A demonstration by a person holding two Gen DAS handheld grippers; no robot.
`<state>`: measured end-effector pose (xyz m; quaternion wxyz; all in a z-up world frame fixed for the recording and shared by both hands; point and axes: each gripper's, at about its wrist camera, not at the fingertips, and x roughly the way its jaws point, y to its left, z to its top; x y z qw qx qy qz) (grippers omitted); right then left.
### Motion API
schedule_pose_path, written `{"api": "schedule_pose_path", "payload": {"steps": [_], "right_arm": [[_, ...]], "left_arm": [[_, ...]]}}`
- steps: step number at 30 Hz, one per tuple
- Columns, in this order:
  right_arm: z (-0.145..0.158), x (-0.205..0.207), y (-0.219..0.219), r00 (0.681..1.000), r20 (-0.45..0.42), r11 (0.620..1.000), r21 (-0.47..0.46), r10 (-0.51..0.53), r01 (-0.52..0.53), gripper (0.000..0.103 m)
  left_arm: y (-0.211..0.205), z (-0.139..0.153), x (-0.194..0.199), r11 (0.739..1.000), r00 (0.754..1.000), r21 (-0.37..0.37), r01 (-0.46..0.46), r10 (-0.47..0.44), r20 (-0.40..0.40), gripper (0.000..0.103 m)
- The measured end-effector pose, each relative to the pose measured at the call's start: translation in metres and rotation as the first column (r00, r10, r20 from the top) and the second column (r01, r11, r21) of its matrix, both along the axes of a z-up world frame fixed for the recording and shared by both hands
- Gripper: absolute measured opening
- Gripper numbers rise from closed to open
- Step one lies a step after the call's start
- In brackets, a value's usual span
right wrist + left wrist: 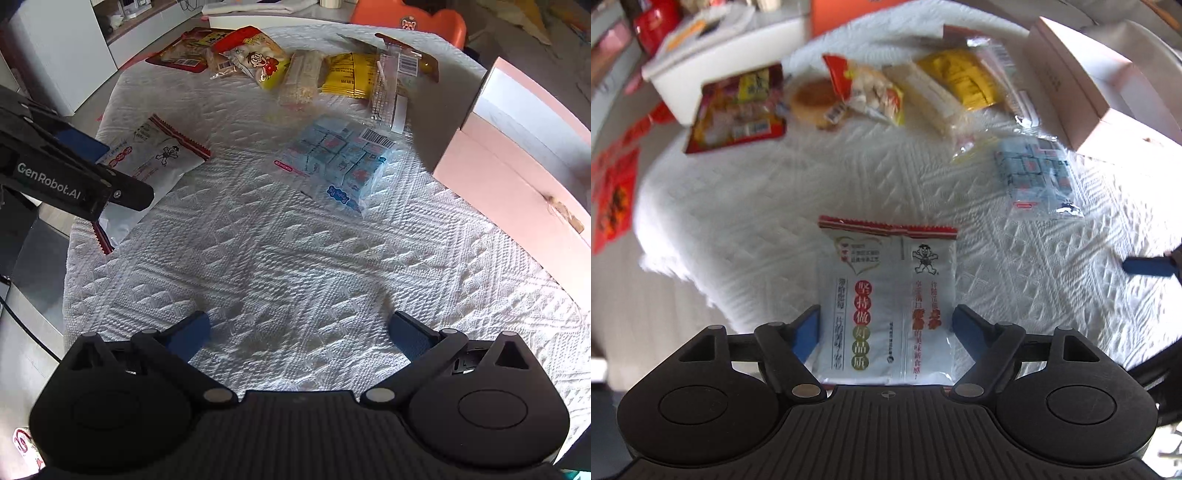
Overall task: Organize snacks
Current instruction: 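Carry the white bag toward the pink box while the right gripper grasps the blue candy pack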
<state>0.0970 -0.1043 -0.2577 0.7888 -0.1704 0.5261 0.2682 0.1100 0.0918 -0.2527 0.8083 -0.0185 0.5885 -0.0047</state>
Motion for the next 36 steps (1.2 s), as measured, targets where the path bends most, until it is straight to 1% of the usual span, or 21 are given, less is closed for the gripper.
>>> {"api": "schedule_pose_path", "payload": {"steps": [1, 2, 3, 4, 5, 6, 8, 9, 12, 16, 18, 20, 22, 25, 27, 28, 29, 31, 34, 35, 36], "right_arm": [[0.000, -0.001, 0.000, 1.000, -0.001, 1.000, -0.001, -0.010, 0.010, 0.103], [0.000, -0.001, 0.000, 1.000, -0.002, 1.000, -0.001, -0.017, 0.017, 0.103], [0.000, -0.001, 0.000, 1.000, -0.001, 1.000, -0.001, -0.015, 0.015, 0.103], [0.000, -0.001, 0.000, 1.000, -0.002, 1.000, -0.002, -0.007, 0.007, 0.103], [0.001, 0.000, 0.001, 1.000, -0.007, 1.000, -0.005, 0.000, 0.000, 0.103], [0.001, 0.002, 0.002, 1.000, -0.017, 1.000, -0.013, 0.002, -0.002, 0.103], [0.006, 0.007, 0.007, 1.000, -0.026, 0.999, -0.031, -0.005, 0.005, 0.098], [0.012, 0.010, 0.009, 1.000, -0.007, 0.999, -0.028, -0.021, 0.021, 0.093], [0.041, 0.025, 0.027, 0.996, 0.056, 0.998, 0.037, -0.062, 0.060, 0.093], [0.077, 0.061, 0.091, 0.987, 0.146, 0.990, 0.135, -0.069, 0.050, 0.094], [0.083, 0.086, 0.137, 0.990, 0.124, 0.982, 0.181, -0.072, 0.049, 0.094], [0.078, 0.115, 0.188, 0.994, 0.092, 0.975, 0.217, -0.059, 0.038, 0.094], [0.064, 0.142, 0.241, 0.993, 0.094, 0.979, 0.196, -0.073, 0.053, 0.094], [0.037, 0.178, 0.303, 0.988, 0.098, 0.985, 0.137, -0.118, 0.104, 0.094], [0.012, 0.201, 0.330, 0.988, 0.066, 0.989, 0.045, -0.140, 0.138, 0.094], [0.002, 0.209, 0.336, 0.987, 0.039, 0.988, 0.011, -0.155, 0.155, 0.097], [-0.002, 0.213, 0.335, 0.985, 0.023, 0.985, 0.013, -0.171, 0.171, 0.097], [0.002, 0.203, 0.323, 0.988, 0.011, 0.988, 0.030, -0.152, 0.152, 0.089], [0.011, 0.162, 0.296, 0.999, 0.036, 1.000, 0.007, -0.028, 0.028, 0.076], [0.013, 0.146, 0.288, 0.998, 0.059, 1.000, -0.021, 0.011, -0.009, 0.073], [0.016, 0.124, 0.280, 0.993, 0.099, 0.995, -0.071, 0.072, -0.065, 0.067]], "left_arm": [[-0.001, -0.002, 0.003, 1.000, 1.000, 0.007, 0.009, -0.009, 0.007, 0.091], [-0.002, -0.004, 0.006, 1.000, 1.000, 0.012, 0.021, -0.021, 0.012, 0.095], [-0.002, -0.006, 0.009, 1.000, 1.000, 0.010, 0.025, -0.025, 0.015, 0.096], [-0.001, -0.005, 0.012, 1.000, 0.999, -0.001, 0.024, -0.023, 0.023, 0.093], [0.003, -0.004, 0.014, 1.000, 0.999, -0.021, 0.014, -0.014, 0.035, 0.080], [0.008, 0.000, 0.013, 0.999, 0.999, -0.040, 0.003, -0.001, 0.047, 0.081], [0.028, 0.012, 0.006, 0.992, 0.995, -0.119, -0.051, 0.061, 0.080, 0.081], [0.038, 0.017, 0.000, 0.986, 0.991, -0.146, -0.083, 0.097, 0.094, 0.081], [0.081, 0.038, -0.018, 0.964, 0.970, -0.190, -0.184, 0.210, 0.126, 0.081], [0.140, 0.054, -0.039, 0.919, 0.933, -0.264, -0.293, 0.335, 0.130, 0.081], [0.163, 0.057, -0.049, 0.906, 0.926, -0.285, -0.313, 0.357, 0.118, 0.081], [0.183, 0.056, -0.060, 0.899, 0.923, -0.294, -0.324, 0.368, 0.108, 0.081], [0.200, 0.052, -0.067, 0.891, 0.921, -0.308, -0.333, 0.377, 0.095, 0.081], [0.221, 0.042, -0.075, 0.881, 0.919, -0.328, -0.341, 0.386, 0.083, 0.081], [0.232, 0.037, -0.080, 0.876, 0.918, -0.342, -0.340, 0.387, 0.080, 0.081], [0.236, 0.034, -0.081, 0.871, 0.918, -0.352, -0.341, 0.390, 0.076, 0.081], [0.240, 0.033, -0.083, 0.864, 0.917, -0.369, -0.342, 0.393, 0.070, 0.081], [0.245, 0.027, -0.081, 0.848, 0.919, -0.408, -0.338, 0.390, 0.051, 0.081], [0.245, 0.022, -0.072, 0.839, 0.931, -0.444, -0.314, 0.365, 0.030, 0.081], [0.243, 0.022, -0.068, 0.838, 0.937, -0.456, -0.298, 0.349, 0.028, 0.081], [0.241, 0.022, -0.063, 0.839, 0.942, -0.465, -0.282, 0.333, 0.030, 0.081]]}}
